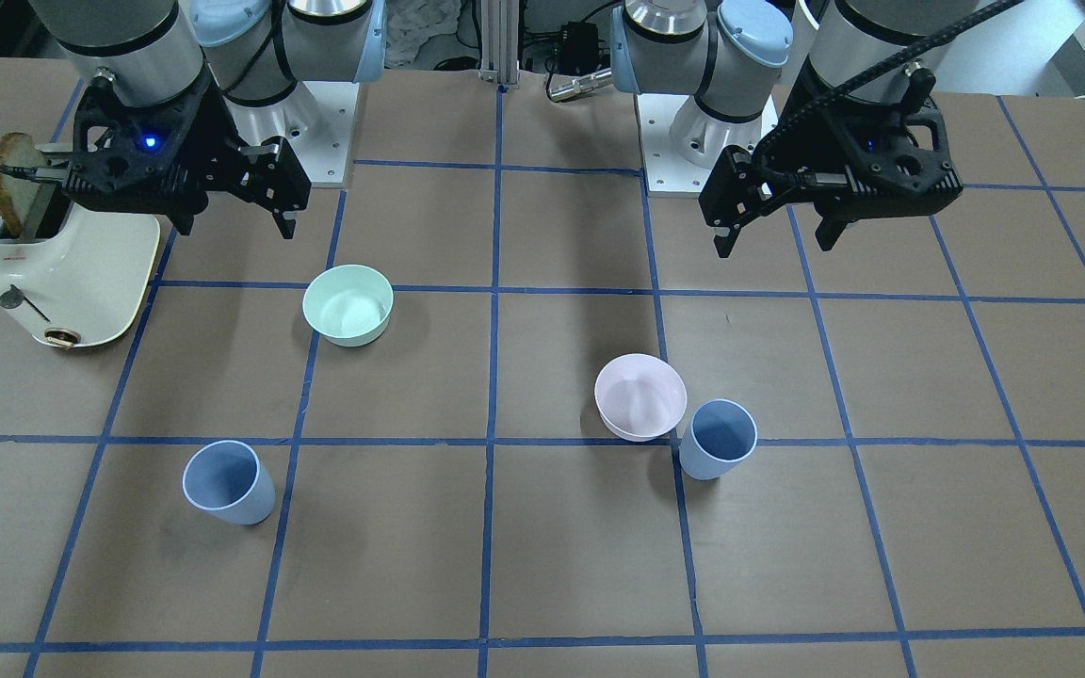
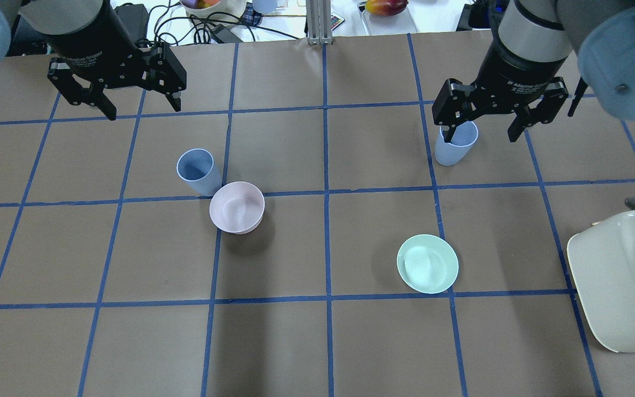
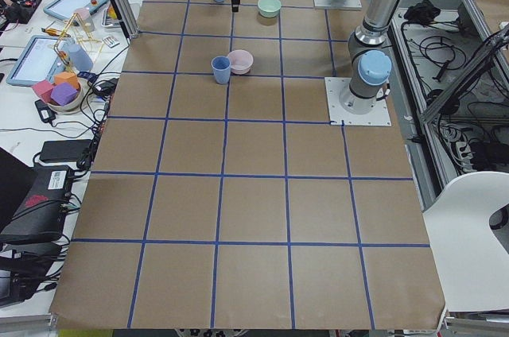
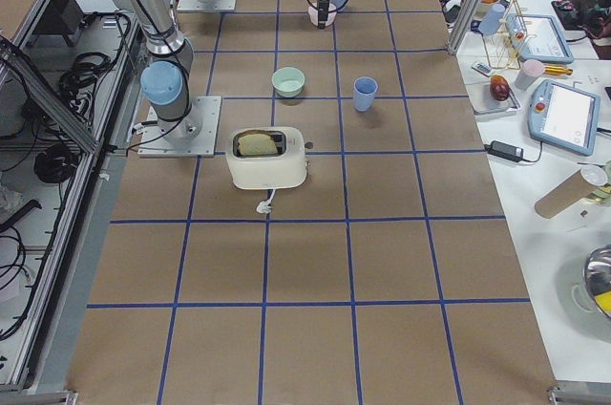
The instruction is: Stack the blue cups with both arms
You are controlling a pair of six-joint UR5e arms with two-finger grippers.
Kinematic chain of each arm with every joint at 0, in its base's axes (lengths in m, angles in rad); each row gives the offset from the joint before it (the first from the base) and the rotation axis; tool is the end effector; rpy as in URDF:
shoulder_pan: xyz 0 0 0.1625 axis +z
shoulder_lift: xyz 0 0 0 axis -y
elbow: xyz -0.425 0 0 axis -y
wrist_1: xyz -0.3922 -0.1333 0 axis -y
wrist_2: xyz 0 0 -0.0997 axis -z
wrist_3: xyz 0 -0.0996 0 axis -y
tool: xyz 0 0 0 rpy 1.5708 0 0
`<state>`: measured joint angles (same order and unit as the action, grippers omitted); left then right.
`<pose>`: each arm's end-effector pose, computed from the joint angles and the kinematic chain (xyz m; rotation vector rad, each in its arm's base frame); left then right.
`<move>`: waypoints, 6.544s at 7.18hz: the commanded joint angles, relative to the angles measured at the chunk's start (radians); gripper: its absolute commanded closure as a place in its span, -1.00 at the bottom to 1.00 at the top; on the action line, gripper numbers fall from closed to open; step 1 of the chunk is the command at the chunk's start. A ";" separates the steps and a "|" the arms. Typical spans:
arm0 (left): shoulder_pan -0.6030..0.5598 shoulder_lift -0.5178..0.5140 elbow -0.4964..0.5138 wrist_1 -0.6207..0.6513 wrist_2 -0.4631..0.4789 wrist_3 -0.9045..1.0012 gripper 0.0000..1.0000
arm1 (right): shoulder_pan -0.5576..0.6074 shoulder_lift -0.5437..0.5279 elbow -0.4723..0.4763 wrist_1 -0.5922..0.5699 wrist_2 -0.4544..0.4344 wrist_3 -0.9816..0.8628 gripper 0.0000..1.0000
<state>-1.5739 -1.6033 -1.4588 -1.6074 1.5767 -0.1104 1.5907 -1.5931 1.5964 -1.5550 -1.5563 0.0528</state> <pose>-0.1343 -0.5082 0.5232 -0.1684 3.1329 -0.0677 0.1443 -0.4777 0.4846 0.0517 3.1272 0.0307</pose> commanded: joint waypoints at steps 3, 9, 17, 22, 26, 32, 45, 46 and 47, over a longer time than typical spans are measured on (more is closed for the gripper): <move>0.000 0.000 0.002 -0.002 0.003 0.001 -1.00 | -0.002 -0.005 0.000 0.001 -0.004 -0.001 -1.00; 0.000 -0.055 -0.020 0.003 0.000 0.023 -1.00 | -0.002 0.002 0.002 0.001 -0.005 -0.002 -1.00; -0.008 -0.349 -0.249 0.498 0.003 0.129 -0.13 | -0.014 0.007 0.002 0.001 -0.008 -0.002 -1.00; -0.006 -0.375 -0.210 0.579 0.005 0.149 1.00 | -0.106 0.204 0.002 -0.238 0.001 -0.152 -1.00; -0.145 -0.542 0.151 0.434 0.002 -0.275 1.00 | -0.179 0.410 -0.003 -0.508 0.008 -0.252 -1.00; -0.363 -0.763 0.394 0.449 0.003 -0.551 1.00 | -0.204 0.492 0.005 -0.487 0.030 -0.303 -1.00; -0.232 -0.097 0.064 -0.311 0.088 -0.224 -1.00 | 0.004 0.400 -0.224 -0.203 0.114 0.104 1.00; -0.209 -0.051 -0.025 -0.192 0.085 -0.183 -0.96 | 0.071 0.419 -0.278 -0.195 0.107 0.224 1.00; -0.195 -0.018 -0.113 0.006 0.085 -0.167 -0.98 | 0.121 0.442 -0.314 -0.198 0.104 0.310 1.00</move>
<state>-1.7909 -1.6726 -1.4590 -1.7998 1.6614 -0.3095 1.6374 -1.1750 1.3406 -1.7596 -1.4472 0.2347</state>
